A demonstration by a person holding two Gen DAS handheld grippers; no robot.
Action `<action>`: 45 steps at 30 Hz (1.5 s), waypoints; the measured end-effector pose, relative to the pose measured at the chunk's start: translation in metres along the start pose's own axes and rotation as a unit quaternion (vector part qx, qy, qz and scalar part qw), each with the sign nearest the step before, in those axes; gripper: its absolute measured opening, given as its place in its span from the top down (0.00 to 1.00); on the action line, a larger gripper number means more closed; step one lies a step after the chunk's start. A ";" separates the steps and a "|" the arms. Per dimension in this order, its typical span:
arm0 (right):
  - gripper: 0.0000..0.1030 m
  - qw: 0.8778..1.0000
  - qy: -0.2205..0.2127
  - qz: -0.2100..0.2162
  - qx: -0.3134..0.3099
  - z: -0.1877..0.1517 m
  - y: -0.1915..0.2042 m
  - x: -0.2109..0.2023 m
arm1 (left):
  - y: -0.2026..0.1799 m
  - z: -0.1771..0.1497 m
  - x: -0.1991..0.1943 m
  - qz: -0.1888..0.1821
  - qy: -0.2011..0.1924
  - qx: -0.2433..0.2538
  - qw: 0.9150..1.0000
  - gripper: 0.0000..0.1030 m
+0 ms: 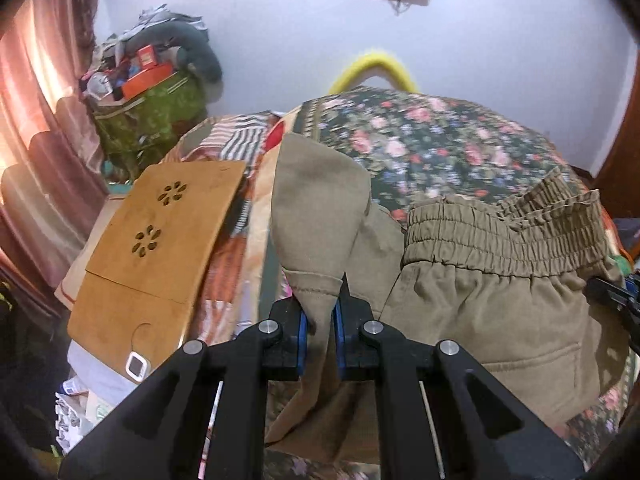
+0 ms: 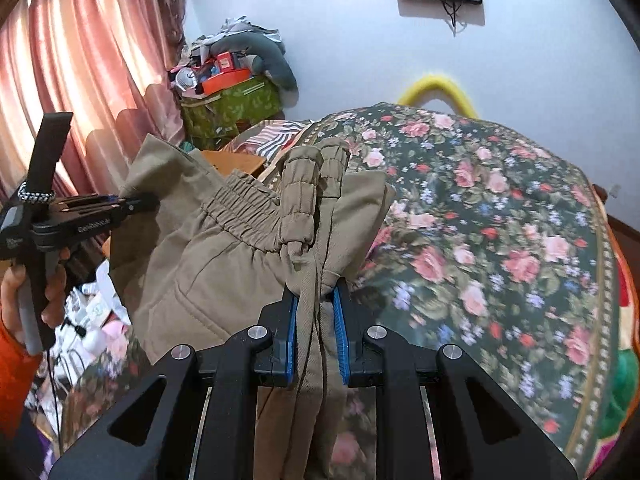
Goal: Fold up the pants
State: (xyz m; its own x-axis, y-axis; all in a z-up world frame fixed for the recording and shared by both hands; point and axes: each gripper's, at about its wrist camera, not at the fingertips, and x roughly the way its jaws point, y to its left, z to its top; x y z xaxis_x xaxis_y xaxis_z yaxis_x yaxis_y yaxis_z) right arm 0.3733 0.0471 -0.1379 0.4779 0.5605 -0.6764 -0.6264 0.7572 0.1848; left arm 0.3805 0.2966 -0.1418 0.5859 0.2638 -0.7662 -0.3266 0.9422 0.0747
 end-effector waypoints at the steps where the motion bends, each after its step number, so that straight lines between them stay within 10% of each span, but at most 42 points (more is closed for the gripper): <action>1: 0.86 1.000 0.002 -0.002 0.000 0.002 0.001 0.007 | 0.001 0.003 0.008 0.005 0.002 0.000 1.000 0.90; 15: 0.86 0.999 0.028 -0.017 0.022 0.008 -0.019 0.086 | -0.002 0.013 0.125 0.033 0.049 0.004 0.998 0.89; 25: 0.72 0.998 0.041 -0.015 0.045 -0.018 -0.032 0.078 | 0.007 -0.028 0.142 0.061 0.085 0.009 0.995 0.67; 33: 0.71 0.999 -0.002 0.008 0.044 -0.015 -0.012 0.005 | 0.008 -0.054 0.049 0.036 0.038 0.003 0.999 0.58; 45: 0.71 0.983 -0.174 0.024 -0.042 -0.012 0.077 -0.174 | -0.017 -0.077 -0.196 -0.052 -0.155 0.016 0.986 0.58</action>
State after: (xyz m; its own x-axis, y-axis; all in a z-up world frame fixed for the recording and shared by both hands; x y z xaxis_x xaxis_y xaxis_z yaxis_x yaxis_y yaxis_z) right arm 0.2338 0.0036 -0.0145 0.6193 0.6872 -0.3798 -0.6951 0.7048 0.1418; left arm 0.2148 0.2129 -0.0421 0.8153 0.2107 -0.5394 -0.2316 0.9724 0.0297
